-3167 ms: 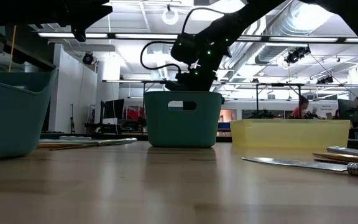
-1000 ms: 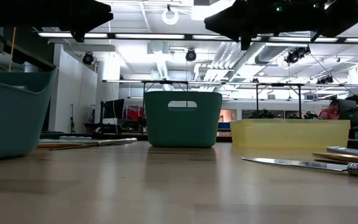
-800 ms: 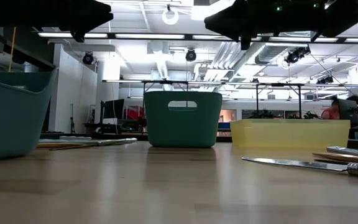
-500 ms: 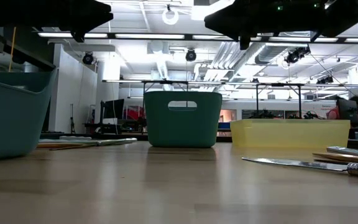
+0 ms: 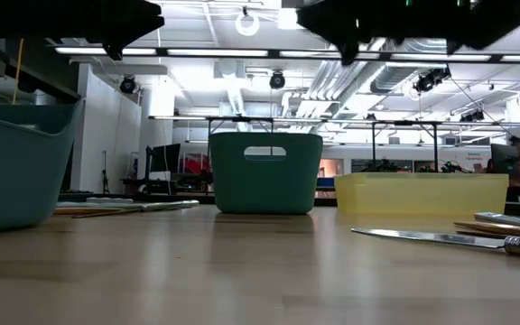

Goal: Sort silverware by color (type)
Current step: Put the yellow knife into the green bin

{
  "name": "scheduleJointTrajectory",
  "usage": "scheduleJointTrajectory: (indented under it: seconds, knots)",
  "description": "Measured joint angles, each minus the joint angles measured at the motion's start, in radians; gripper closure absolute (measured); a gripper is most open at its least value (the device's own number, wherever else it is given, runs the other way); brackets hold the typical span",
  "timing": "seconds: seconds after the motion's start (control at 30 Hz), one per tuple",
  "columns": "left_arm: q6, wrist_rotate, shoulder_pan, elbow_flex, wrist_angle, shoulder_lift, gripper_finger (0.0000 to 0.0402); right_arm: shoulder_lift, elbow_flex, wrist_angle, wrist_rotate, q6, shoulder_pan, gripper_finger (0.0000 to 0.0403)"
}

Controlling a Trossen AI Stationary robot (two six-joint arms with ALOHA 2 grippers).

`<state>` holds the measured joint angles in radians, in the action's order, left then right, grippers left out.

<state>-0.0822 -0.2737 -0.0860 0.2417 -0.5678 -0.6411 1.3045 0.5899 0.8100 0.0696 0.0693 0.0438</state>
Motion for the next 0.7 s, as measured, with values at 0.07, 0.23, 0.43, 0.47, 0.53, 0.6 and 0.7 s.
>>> scheduleJointTrajectory:
  seconds: [0.07,0.23,0.43,0.47,0.53,0.6,0.7]
  knots:
    - [0.0,0.0,0.0,0.0,0.001,0.0,0.0275,-0.001,0.062,-0.104,-0.011,-0.032,0.045,0.0318]
    - [0.0,0.0,0.0,0.0,0.002,0.0,0.0275,0.031,0.324,-0.748,0.203,0.011,0.178,0.0318]
    - [0.001,0.0,0.0,0.0,0.003,0.0,0.0275,0.184,0.653,-1.561,0.126,0.428,0.298,0.0318]
    - [0.002,0.0,0.0,0.0,0.003,0.0,0.0275,0.214,0.689,-1.636,0.084,0.487,0.318,0.0318]
    - [0.003,0.0,0.0,0.0,0.003,0.0,0.0275,0.28,0.746,-1.75,-0.003,0.563,0.359,0.0318]
    - [0.003,0.0,0.0,0.0,0.003,0.0,0.0275,0.352,0.784,-1.793,-0.112,0.582,0.4,0.0319]
    - [0.017,0.0,0.0,0.0,0.006,0.0,0.0275,0.449,0.835,-1.816,-0.279,0.551,0.456,0.0329]
